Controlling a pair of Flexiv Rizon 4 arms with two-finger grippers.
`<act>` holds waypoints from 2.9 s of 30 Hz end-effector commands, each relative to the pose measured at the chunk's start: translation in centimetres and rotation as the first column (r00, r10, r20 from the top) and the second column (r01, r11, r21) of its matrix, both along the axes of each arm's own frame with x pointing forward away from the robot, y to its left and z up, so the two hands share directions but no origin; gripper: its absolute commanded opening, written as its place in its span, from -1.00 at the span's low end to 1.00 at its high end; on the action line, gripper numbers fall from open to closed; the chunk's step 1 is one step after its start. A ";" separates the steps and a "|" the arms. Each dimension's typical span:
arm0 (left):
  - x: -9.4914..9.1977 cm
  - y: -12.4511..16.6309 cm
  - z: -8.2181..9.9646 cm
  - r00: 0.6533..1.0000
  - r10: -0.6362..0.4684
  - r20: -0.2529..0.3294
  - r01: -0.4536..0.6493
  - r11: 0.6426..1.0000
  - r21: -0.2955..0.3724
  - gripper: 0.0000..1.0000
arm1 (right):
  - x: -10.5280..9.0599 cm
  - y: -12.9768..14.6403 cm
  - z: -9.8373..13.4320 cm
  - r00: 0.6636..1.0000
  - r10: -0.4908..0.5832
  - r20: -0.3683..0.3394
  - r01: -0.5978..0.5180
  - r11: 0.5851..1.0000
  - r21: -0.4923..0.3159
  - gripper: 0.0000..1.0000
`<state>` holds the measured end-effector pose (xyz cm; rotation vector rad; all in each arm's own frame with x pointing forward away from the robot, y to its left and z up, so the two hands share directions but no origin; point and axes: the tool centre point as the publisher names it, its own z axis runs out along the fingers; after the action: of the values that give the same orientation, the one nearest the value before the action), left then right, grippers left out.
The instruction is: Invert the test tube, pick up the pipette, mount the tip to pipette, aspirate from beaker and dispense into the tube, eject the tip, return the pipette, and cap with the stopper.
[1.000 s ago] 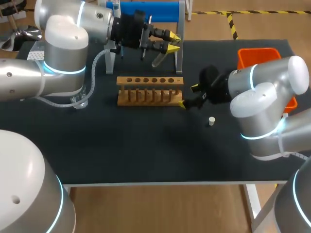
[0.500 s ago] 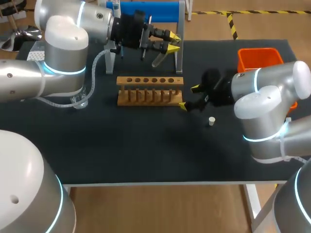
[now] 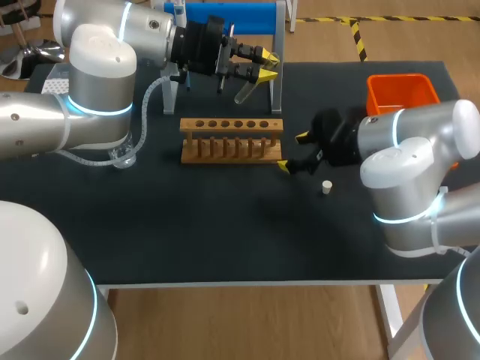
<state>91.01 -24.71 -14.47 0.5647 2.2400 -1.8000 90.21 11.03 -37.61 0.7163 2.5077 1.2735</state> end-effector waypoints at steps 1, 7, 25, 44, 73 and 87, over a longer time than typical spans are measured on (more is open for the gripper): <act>0.1 0.1 0.1 1.000 -0.004 -0.001 0.004 1.000 0.003 -1.00 | -0.2 0.1 -0.1 1.000 -0.004 0.006 0.004 1.000 0.001 1.00; 0.1 0.1 0.1 1.000 -0.004 -0.001 0.004 1.000 0.003 -1.00 | -0.2 0.1 -0.1 1.000 -0.004 0.006 0.004 1.000 0.001 1.00; 0.8 0.8 -1.6 0.999 -0.025 -0.023 0.022 0.996 -0.090 -1.00 | -0.2 0.1 -0.1 1.000 -0.004 0.006 0.004 1.000 0.001 1.00; 3.7 1.4 -3.0 0.981 -0.023 -0.194 -0.016 0.980 -0.198 -1.00 | -0.2 0.1 -0.1 1.000 -0.004 0.006 0.004 1.000 0.001 1.00; 4.3 2.1 -5.4 0.961 0.030 -0.276 -0.088 0.975 -0.202 -1.00 | -0.2 0.1 -0.1 1.000 -0.004 0.006 0.004 1.000 0.001 1.00; 4.6 2.0 -6.4 0.959 0.029 -0.282 -0.096 0.970 -0.224 -1.00 | -0.2 0.1 -0.1 1.000 -0.004 0.006 0.004 1.000 0.001 1.00</act>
<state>95.43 -22.61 -20.38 0.2000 2.1372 -2.1839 90.01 11.22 -37.72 0.7176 2.4999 1.2731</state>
